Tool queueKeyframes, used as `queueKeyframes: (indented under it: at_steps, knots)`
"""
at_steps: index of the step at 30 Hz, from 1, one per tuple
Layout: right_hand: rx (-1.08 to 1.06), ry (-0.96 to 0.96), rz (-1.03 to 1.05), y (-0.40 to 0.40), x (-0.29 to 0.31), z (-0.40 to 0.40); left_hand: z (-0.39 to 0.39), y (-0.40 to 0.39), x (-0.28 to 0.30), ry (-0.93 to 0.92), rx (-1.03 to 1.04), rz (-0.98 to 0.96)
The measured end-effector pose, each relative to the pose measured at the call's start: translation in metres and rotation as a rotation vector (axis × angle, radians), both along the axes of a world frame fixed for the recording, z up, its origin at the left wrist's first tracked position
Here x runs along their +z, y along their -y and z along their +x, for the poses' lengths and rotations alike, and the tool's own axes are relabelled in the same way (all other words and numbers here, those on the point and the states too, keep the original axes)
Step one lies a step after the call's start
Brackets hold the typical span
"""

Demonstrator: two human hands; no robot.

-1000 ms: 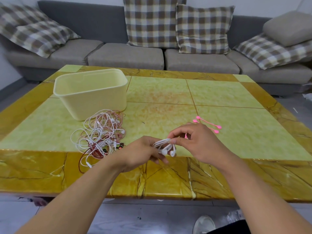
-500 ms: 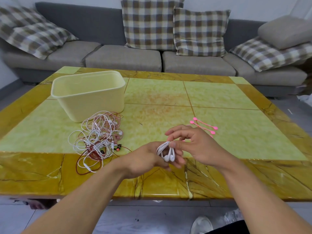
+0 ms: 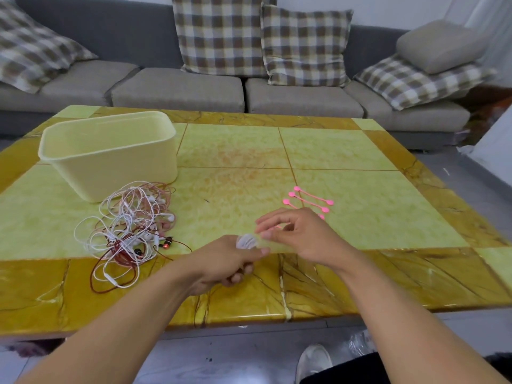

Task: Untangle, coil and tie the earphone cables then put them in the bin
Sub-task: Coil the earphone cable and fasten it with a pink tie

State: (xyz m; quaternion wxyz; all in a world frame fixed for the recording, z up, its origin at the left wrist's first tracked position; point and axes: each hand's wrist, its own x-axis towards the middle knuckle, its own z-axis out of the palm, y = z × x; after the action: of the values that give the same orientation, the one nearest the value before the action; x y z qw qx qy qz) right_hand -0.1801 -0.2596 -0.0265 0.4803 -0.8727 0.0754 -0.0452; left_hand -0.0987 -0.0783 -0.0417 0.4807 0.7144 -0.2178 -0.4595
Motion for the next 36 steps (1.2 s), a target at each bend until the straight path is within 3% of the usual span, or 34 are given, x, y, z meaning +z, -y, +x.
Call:
queueKeyframes:
  at_steps: [3,5,9,14,16,18,20,22,28,36]
  knots:
    - [-0.344,-0.004,-0.180,0.022,-0.004,0.002,0.007,0.004,-0.006,0.113,0.164,0.025]
    - [-0.442,-0.098,-0.308,0.034,-0.010,0.002,0.011,0.005,-0.008,0.099,0.230,0.026]
    - [-0.365,-0.328,-0.427,0.033,-0.023,0.007,0.014,0.005,-0.005,-0.058,0.275,-0.027]
    - [-0.307,-0.390,-0.548,0.028,-0.028,0.013,0.016,0.004,-0.007,-0.020,0.314,-0.067]
    - [-0.324,-0.319,-0.526,0.025,-0.025,0.013,0.017,0.002,-0.006,0.010,0.286,-0.069]
    - [-0.313,-0.110,-0.357,0.014,-0.014,0.013,0.018,-0.001,-0.004,0.044,0.219,-0.068]
    - [-0.165,0.051,-0.126,-0.003,0.001,0.011,0.017,-0.004,-0.001,0.050,0.118,-0.062]
    - [-0.017,0.078,-0.040,-0.019,0.010,0.008,0.015,-0.005,0.001,0.045,0.018,-0.053]
    - [0.006,0.088,-0.083,-0.029,0.006,0.015,0.012,-0.008,0.004,0.029,-0.099,-0.104]
    - [-0.026,0.132,-0.103,-0.025,0.007,0.018,0.023,-0.018,0.004,-0.345,0.164,-0.368]
